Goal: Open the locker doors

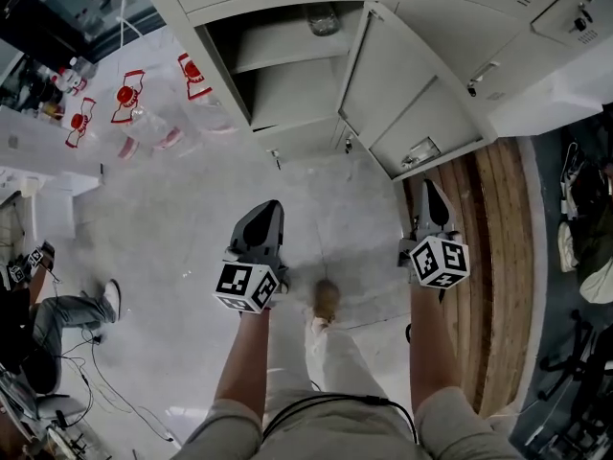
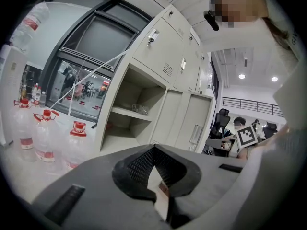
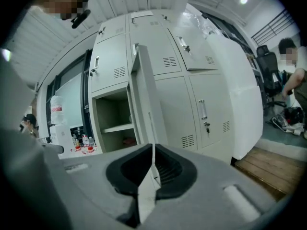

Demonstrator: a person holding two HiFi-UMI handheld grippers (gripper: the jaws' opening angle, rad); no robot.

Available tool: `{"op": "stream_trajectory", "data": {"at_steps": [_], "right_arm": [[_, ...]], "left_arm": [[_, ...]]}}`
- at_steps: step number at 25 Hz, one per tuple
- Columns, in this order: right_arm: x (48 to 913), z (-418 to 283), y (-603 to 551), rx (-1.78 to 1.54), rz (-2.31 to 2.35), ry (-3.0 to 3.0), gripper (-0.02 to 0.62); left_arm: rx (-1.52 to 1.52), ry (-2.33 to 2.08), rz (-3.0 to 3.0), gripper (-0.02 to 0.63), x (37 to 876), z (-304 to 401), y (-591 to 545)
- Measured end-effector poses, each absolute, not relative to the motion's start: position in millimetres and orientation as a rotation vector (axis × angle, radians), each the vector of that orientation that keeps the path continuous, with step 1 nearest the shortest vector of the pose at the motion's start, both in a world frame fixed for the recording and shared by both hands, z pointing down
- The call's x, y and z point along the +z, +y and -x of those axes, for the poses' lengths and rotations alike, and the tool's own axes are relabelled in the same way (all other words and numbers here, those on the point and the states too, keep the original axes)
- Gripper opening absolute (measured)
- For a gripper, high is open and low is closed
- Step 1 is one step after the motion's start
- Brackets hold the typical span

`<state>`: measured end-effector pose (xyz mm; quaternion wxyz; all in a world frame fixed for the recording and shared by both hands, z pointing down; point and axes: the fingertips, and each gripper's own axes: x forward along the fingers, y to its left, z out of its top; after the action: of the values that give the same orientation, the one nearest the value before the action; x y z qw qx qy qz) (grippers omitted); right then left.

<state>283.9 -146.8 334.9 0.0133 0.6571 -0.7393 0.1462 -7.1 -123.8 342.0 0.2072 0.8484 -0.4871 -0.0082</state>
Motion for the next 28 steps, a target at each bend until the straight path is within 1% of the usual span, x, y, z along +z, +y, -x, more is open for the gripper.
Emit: {"op": "stream_trajectory", "data": {"at_steps": [5, 10, 14, 18, 23, 28], "right_arm": [[360, -230, -136, 0.503, -1.872, -2.424, 0.015], [415, -158, -151, 0.557, -1.644, -2.549, 0.052], [487, -98, -176, 0.524, -1.486, -2.665, 0.082], [567, -39, -217, 0.465, -1.354, -2.754, 0.106], [693, 31, -259, 0.467, -1.238, -2.803, 0.128], [776, 70, -294, 0.349, -1.203, -2.811, 0.157]], "left_arm": [[-0.035, -1.383, -2.372, -0.002, 343, 28, -139], [-0.077, -1.398, -2.385, -0.002, 372, 59, -156], [-0.019, -1.420, -2.436, -0.002, 443, 90, -174], [-0.055, -1.437, -2.469, -0.002, 526, 122, -206], [-0.093, -1.433, -2.516, -0.002, 643, 147, -240], [-0.110, -1.385, -2.574, -0.002, 731, 153, -255]]}}
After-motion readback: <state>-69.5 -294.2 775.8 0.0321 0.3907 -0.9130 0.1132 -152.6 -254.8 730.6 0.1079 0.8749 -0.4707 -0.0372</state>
